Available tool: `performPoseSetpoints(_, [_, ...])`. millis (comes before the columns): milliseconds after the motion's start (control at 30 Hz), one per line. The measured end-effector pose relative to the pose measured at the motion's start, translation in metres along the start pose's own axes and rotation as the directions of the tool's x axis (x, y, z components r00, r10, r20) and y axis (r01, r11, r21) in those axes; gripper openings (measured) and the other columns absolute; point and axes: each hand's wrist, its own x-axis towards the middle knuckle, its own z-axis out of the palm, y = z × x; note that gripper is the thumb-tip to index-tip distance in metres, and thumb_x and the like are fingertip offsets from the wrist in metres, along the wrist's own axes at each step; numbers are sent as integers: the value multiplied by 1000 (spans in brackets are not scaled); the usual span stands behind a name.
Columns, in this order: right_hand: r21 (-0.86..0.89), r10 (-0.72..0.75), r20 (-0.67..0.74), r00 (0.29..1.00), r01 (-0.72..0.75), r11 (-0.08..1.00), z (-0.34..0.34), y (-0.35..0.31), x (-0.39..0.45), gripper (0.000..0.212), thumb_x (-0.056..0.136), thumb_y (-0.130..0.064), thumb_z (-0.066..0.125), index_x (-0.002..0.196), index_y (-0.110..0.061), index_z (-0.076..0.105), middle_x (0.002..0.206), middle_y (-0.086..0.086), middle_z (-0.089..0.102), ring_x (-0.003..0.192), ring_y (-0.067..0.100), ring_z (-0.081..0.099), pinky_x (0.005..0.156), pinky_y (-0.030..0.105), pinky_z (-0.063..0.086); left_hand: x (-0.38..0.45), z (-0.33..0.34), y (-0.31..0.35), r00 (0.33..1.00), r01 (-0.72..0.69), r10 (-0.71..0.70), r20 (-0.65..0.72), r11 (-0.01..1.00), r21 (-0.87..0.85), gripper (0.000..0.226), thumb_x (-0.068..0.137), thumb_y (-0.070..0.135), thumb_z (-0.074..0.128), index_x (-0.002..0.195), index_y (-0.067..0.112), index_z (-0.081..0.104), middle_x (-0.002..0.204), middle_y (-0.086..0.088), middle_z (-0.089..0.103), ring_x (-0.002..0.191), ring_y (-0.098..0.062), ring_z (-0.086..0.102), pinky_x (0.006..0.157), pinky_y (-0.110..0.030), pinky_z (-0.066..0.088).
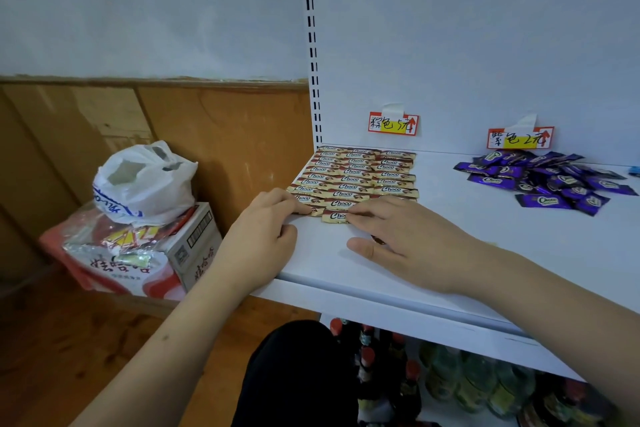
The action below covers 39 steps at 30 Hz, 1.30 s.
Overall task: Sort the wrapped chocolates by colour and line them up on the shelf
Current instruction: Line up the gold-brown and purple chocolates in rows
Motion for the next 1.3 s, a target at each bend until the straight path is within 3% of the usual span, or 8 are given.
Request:
performPoseSetpoints(267, [25, 14, 5, 1000, -14, 1000, 4, -2, 8, 78, 91, -69, 9, 139, -23, 49, 145, -10, 41, 128, 14, 36, 109, 37, 35, -2, -2, 2, 999, 31, -31, -25, 999, -20, 39, 95, 8, 44, 124, 26, 63, 126, 14, 51, 117, -3, 41, 97, -25, 44])
performPoseSetpoints(433, [96, 7, -67, 998, -1, 995, 5, 1, 19, 34, 99, -41, 49, 123, -22, 63, 120, -6, 60, 110, 14, 48, 98, 34, 40, -2, -3, 3, 999, 37, -37, -7, 999, -16, 38, 96, 9, 43, 125, 26, 61, 127, 14, 50, 117, -3, 41, 96, -23, 42])
performPoseSetpoints(533, [180, 68, -121, 990, -46, 983, 2, -3, 33, 15, 94, -30, 62, 106, -23, 68, 101, -8, 65, 96, 10, 54, 85, 29, 45, -1, -3, 2, 999, 43, -43, -1, 999, -12, 37, 97, 10, 43, 125, 26, 61, 127, 13, 50, 117, -4, 41, 96, -24, 44])
performPoseSetpoints(700, [260, 176, -137, 975, -136, 956, 3, -6, 44, 25, 87, -24, 67, 113, -26, 65, 102, -9, 65, 86, 5, 53, 74, 20, 41, -1, -3, 1, 999, 38, -38, -6, 999, -14, 36, 96, 10, 43, 123, 27, 61, 125, 14, 51, 115, -4, 41, 94, -23, 43])
performPoseSetpoints(867, [254, 180, -229, 957, -120, 960, 8, -5, 47, 18, 87, -25, 66, 106, -24, 65, 98, -7, 65, 86, 8, 51, 82, 30, 48, 0, -1, 0, 999, 40, -40, -5, 999, -14, 37, 96, 11, 43, 123, 27, 62, 125, 13, 52, 114, -5, 42, 95, -26, 44])
performPoseSetpoints(1067, [171, 140, -326, 935, -87, 981, 9, 7, 37, 17, 93, -31, 60, 103, -21, 69, 101, -5, 61, 98, 16, 54, 88, 37, 45, 0, 0, 0, 999, 5, -5, -32, 1000, 2, 37, 96, 10, 44, 126, 26, 60, 127, 15, 49, 114, 0, 38, 94, -20, 39])
performPoseSetpoints(1167, [237, 143, -269, 952, -79, 968, -6, 24, 13, 17, 92, -28, 63, 108, -24, 68, 105, -11, 59, 100, 7, 50, 90, 26, 40, 0, 1, 2, 997, -26, 27, -67, 1000, 10, 39, 95, 8, 45, 128, 26, 58, 129, 15, 48, 115, -1, 36, 94, -20, 37])
performPoseSetpoints(1300, [241, 138, -113, 984, -108, 964, -23, 48, -25, 33, 87, -35, 71, 119, -29, 67, 115, -14, 61, 102, 1, 48, 89, 13, 34, 3, -3, 8, 990, -140, 141, -7, 984, 109, 42, 95, 10, 47, 131, 28, 58, 134, 13, 50, 122, -8, 40, 100, -34, 45])
